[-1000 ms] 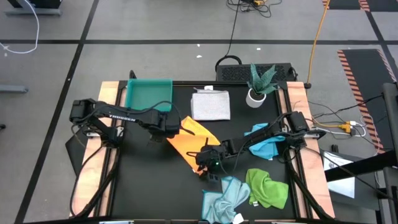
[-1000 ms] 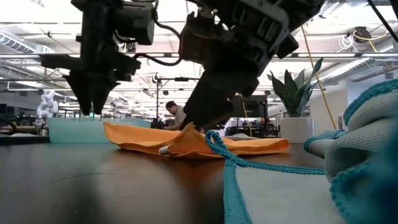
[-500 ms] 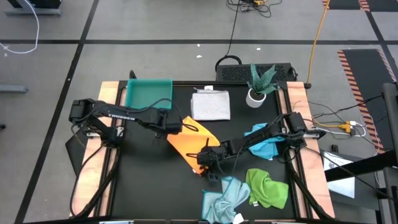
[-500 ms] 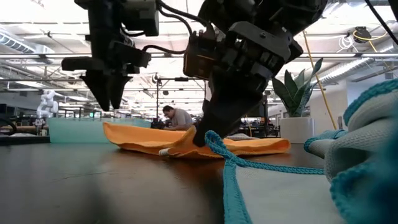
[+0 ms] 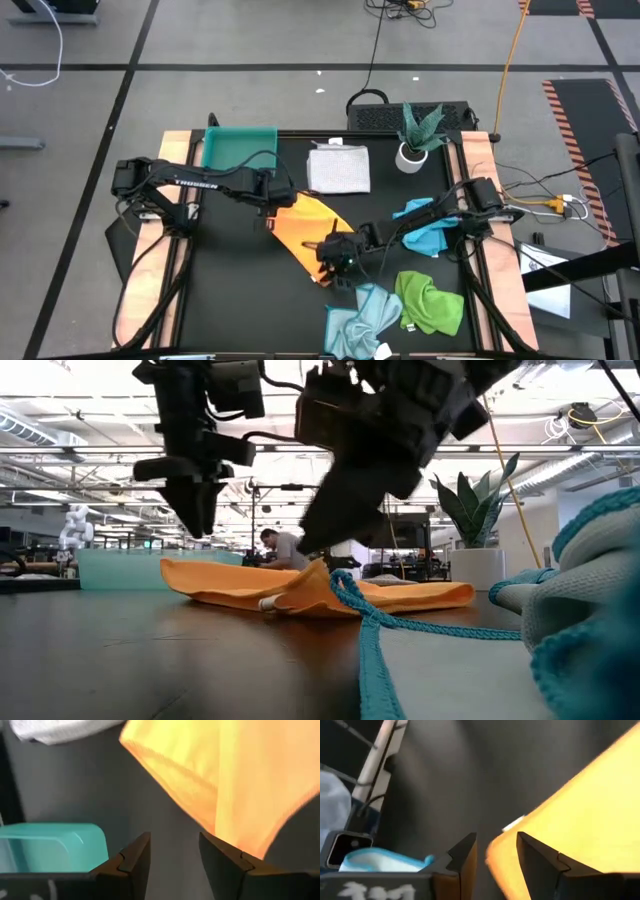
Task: Fold microfiber towels
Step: Fold the orange microfiber towel
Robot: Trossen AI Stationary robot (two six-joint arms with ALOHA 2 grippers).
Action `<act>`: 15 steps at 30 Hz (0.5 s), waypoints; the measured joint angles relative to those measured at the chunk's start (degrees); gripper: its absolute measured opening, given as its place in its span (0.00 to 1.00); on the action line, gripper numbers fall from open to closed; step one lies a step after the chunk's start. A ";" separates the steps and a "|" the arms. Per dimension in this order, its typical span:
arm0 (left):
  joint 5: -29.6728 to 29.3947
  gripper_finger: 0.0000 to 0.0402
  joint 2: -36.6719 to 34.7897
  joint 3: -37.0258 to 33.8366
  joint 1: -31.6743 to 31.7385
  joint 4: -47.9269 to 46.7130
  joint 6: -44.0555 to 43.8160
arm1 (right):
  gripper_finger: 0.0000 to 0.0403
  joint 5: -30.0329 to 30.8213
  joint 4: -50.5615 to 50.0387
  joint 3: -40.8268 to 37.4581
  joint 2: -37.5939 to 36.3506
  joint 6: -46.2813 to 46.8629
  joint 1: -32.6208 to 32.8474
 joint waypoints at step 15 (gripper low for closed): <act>15.26 0.42 0.00 0.02 10.70 10.90 -19.97 | 0.32 1.85 -8.18 -0.17 -2.71 0.41 -1.96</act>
